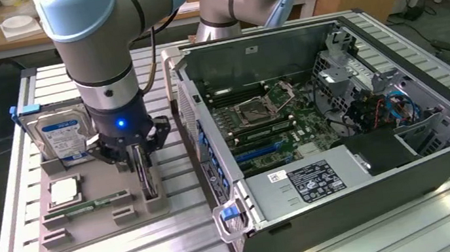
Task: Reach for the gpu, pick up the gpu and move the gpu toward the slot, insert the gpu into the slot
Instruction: 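Pick up the gpu and move the gpu toward the slot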
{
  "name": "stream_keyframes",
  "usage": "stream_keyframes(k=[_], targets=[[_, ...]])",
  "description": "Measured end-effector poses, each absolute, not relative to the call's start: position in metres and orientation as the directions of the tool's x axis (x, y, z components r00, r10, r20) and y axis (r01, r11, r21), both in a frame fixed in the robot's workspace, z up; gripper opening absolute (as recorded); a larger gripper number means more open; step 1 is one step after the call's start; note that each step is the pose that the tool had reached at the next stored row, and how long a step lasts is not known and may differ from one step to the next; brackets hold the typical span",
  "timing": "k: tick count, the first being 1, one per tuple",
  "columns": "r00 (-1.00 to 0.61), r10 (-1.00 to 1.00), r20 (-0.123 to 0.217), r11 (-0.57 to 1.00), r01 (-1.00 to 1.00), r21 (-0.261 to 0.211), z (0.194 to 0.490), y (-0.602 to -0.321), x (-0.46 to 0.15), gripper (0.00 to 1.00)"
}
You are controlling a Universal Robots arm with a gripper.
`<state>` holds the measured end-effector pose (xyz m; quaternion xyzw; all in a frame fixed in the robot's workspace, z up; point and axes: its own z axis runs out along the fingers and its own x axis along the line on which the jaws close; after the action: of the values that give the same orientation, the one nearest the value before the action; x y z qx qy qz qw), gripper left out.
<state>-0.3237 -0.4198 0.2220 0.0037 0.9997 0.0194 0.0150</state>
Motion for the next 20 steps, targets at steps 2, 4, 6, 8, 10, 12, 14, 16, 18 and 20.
stream_keyframes(k=[2,4,6,8,10,12,14,16,18,20], targets=[[-1.000,0.008,-0.030,0.999,0.007,0.039,0.2220,-0.4198,-0.3237,0.36],[-1.000,0.008,-0.030,0.999,0.007,0.039,0.2220,-0.4198,-0.3237,0.36],[-1.000,0.008,-0.030,0.999,0.007,0.039,0.2220,-0.4198,-0.3237,0.36],[-1.000,0.008,-0.030,0.999,0.007,0.039,0.2220,-0.4198,-0.3237,0.36],[-1.000,0.008,-0.030,0.999,0.007,0.039,0.2220,-0.4198,-0.3237,0.36],[-1.000,0.008,-0.030,0.999,0.007,0.039,0.2220,-0.4198,-0.3237,0.36],[-1.000,0.008,-0.030,0.999,0.007,0.039,0.2220,-0.4198,-0.3237,0.36],[-1.000,0.008,-0.030,0.999,0.007,0.039,0.2220,-0.4198,-0.3237,0.36],[-1.000,0.008,-0.030,0.999,0.007,0.039,0.2219,-0.4198,-0.3235,0.35],[-1.000,0.008,-0.030,0.999,0.007,0.039,0.2219,-0.4198,-0.3234,0.35]])
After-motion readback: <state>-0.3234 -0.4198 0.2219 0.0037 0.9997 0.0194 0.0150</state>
